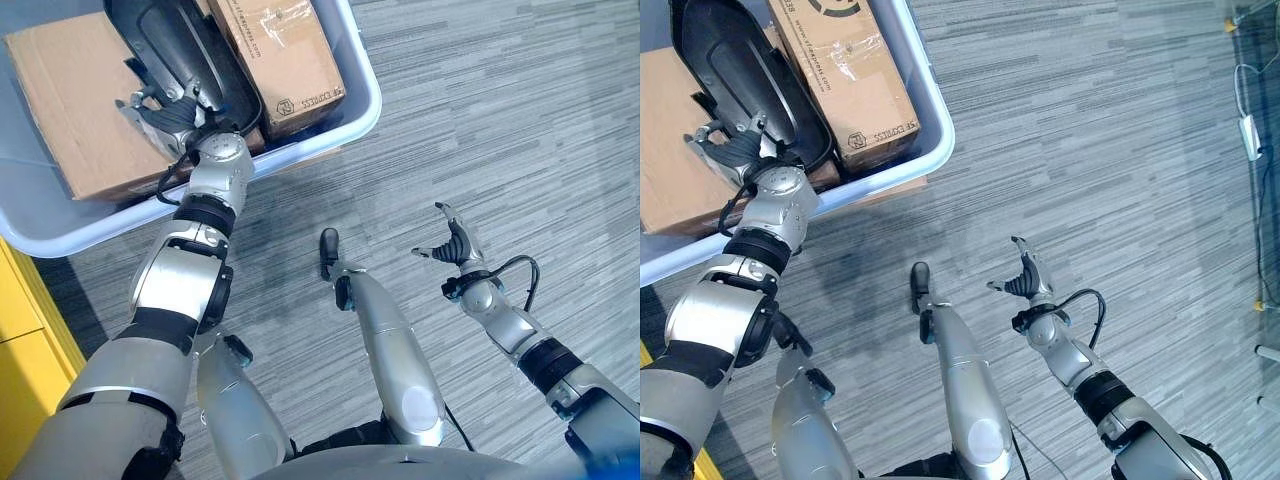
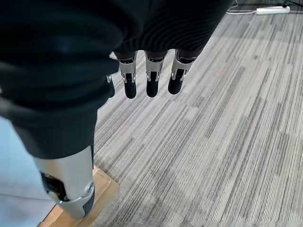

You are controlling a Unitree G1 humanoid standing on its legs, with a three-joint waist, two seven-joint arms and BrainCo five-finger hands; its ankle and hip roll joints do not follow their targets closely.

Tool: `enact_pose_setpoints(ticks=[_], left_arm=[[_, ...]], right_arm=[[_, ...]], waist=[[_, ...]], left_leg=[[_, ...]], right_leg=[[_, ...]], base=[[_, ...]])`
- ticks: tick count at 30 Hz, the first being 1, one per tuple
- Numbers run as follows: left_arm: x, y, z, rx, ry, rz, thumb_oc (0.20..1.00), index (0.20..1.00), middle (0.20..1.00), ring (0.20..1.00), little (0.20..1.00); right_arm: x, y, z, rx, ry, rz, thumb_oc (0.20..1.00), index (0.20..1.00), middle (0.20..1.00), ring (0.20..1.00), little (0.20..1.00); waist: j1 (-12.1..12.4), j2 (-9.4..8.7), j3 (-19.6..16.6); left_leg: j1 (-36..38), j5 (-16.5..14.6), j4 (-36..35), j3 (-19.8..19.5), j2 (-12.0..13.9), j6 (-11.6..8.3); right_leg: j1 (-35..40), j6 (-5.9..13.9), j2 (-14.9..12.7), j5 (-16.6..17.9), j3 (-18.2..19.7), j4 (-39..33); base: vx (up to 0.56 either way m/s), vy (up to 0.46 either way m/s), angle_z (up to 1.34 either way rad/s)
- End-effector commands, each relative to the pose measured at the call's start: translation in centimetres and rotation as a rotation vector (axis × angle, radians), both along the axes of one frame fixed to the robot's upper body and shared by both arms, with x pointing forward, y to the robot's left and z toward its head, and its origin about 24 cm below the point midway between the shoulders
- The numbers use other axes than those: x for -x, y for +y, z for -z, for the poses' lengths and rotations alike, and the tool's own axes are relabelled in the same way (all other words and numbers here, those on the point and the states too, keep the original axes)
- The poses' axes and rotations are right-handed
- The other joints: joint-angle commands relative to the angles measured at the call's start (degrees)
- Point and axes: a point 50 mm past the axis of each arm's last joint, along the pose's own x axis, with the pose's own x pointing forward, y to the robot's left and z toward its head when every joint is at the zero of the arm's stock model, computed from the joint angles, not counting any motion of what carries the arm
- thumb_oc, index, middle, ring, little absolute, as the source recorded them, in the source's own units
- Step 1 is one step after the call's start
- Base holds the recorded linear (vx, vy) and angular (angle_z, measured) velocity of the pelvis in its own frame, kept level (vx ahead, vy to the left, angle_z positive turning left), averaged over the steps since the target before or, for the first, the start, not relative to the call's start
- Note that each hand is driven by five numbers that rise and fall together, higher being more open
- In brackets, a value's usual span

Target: Move parts from the plastic box to the shelf.

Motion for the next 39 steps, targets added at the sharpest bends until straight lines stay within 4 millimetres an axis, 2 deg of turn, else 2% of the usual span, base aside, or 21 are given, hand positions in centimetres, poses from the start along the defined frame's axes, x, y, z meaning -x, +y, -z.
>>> enact_pose_setpoints(ticks=[1, 5, 17, 26, 29, 31, 34, 36, 37, 38, 39], left_arm=[[1.5, 2.1, 2.4, -0.045, 0.050, -0.166, 1.000, 1.000, 1.000, 1.000, 1.000], [1.4, 1.8, 2.4, -0.071, 0.083, -0.179, 1.000, 1.000, 1.000, 1.000, 1.000], [2.5, 3.1, 0.9, -0.166, 0.054, -0.402, 1.000, 1.000, 1.000, 1.000, 1.000], [0.7, 2.3, 1.0, -0.148, 0.160, -0.111, 1.000, 1.000, 1.000, 1.000, 1.000], [0.1, 1.7, 1.9, 0.024, 0.203, 0.001, 1.000, 1.000, 1.000, 1.000, 1.000], [0.0, 1.5, 2.6, 0.077, 0.223, 0.030, 1.000, 1.000, 1.000, 1.000, 1.000], [-0.1, 1.5, 2.7, 0.012, 0.267, 0.037, 1.000, 1.000, 1.000, 1.000, 1.000], [-0.1, 1.6, 2.7, 0.054, 0.265, 0.045, 1.000, 1.000, 1.000, 1.000, 1.000], [-0.1, 1.6, 2.9, 0.138, 0.248, 0.050, 1.000, 1.000, 1.000, 1.000, 1.000], [0.0, 1.6, 3.9, 0.310, 0.214, 0.051, 1.000, 1.000, 1.000, 1.000, 1.000], [0.1, 1.6, 4.4, 0.360, 0.208, 0.037, 1.000, 1.000, 1.000, 1.000, 1.000]], right_arm=[[0.4, 0.5, 0.2, -0.030, -0.033, 0.019, 1.000, 1.000, 1.000, 1.000, 1.000], [0.4, 0.7, 0.5, -0.043, -0.027, 0.024, 1.000, 1.000, 1.000, 1.000, 1.000], [0.7, 0.8, 1.1, -0.015, -0.027, 0.016, 1.000, 1.000, 1.000, 1.000, 1.000], [0.3, 0.9, 0.9, -0.011, -0.008, 0.017, 1.000, 1.000, 1.000, 1.000, 1.000], [0.2, 0.7, 0.6, -0.007, -0.009, 0.016, 1.000, 1.000, 1.000, 1.000, 1.000], [0.1, 0.7, 0.5, -0.003, -0.009, 0.019, 1.000, 1.000, 1.000, 1.000, 1.000], [-0.1, 0.6, 0.2, -0.001, -0.008, 0.022, 1.000, 1.000, 1.000, 1.000, 1.000], [-0.2, 0.5, 0.1, 0.002, -0.010, 0.022, 1.000, 1.000, 1.000, 1.000, 1.000], [-0.2, 0.3, 0.0, 0.003, -0.010, 0.023, 1.000, 1.000, 1.000, 1.000, 1.000], [-0.3, 0.2, -0.1, 0.009, -0.011, 0.025, 1.000, 1.000, 1.000, 1.000, 1.000], [-0.4, 0.2, -0.2, 0.010, -0.010, 0.027, 1.000, 1.000, 1.000, 1.000, 1.000]], waist=[[-0.2, -5.52, 1.1], [0.3, -5.43, 1.1], [0.4, -5.56, 1.1], [0.0, -5.87, 1.1], [-0.4, -6.00, 1.1], [-0.6, -6.00, 1.1], [-0.9, -6.31, 1.1], [-1.1, -6.42, 1.1], [-1.2, -6.47, 1.1], [-1.4, -6.34, 1.1], [-1.4, -6.26, 1.1]], left_leg=[[-1.4, -10.6, 10.9, -4.0, 3.5, -4.03], [-1.5, -10.1, 10.8, -4.5, 3.6, -4.16], [-1.9, -10.1, 11.4, -4.9, 3.9, -4.28], [-3.1, -10.6, 12.3, -4.9, 4.0, -3.96], [-3.5, -10.5, 12.6, -5.1, 4.0, -3.93], [-3.6, -10.6, 12.8, -5.0, 4.0, -3.87], [-3.7, -10.8, 13.0, -4.9, 4.3, -3.89], [-3.6, -10.6, 13.1, -4.8, 4.4, -3.93], [-3.6, -10.6, 13.2, -4.8, 4.4, -3.96], [-3.8, -10.2, 13.5, -4.8, 4.4, -4.12], [-4.3, -10.3, 13.9, -4.9, 4.4, -4.17]], right_leg=[[7.0, 5.81, 0.0, 3.9, 2.0, -13.1], [7.2, 5.77, 0.2, 3.9, 1.9, -13.4], [7.5, 5.67, 0.3, 3.5, 1.6, -13.1], [6.3, 5.72, -0.1, 3.4, 1.6, -12.1], [5.8, 5.70, 0.2, 3.3, 1.7, -11.6], [5.6, 5.65, 0.2, 3.2, 1.6, -11.5], [5.5, 5.60, 0.3, 3.1, 1.4, -11.2], [5.4, 5.53, 0.3, 3.2, 1.4, -11.1], [5.4, 5.48, 0.3, 3.2, 1.5, -11.1], [5.2, 5.41, 0.5, 3.2, 1.7, -11.1], [4.8, 5.33, 0.4, 3.1, 1.7, -10.8]], base=[[0.00, -0.048, 0.03], [0.00, -0.038, 0.01], [0.00, -0.009, 0.00], [0.00, 0.000, 0.00], [0.00, 0.000, 0.00], [0.00, 0.000, 0.00], [0.00, 0.000, 0.00], [0.00, 0.000, 0.00], [0.00, 0.000, 0.00], [0.00, 0.000, 0.00], [0.00, 0.000, 0.00]])
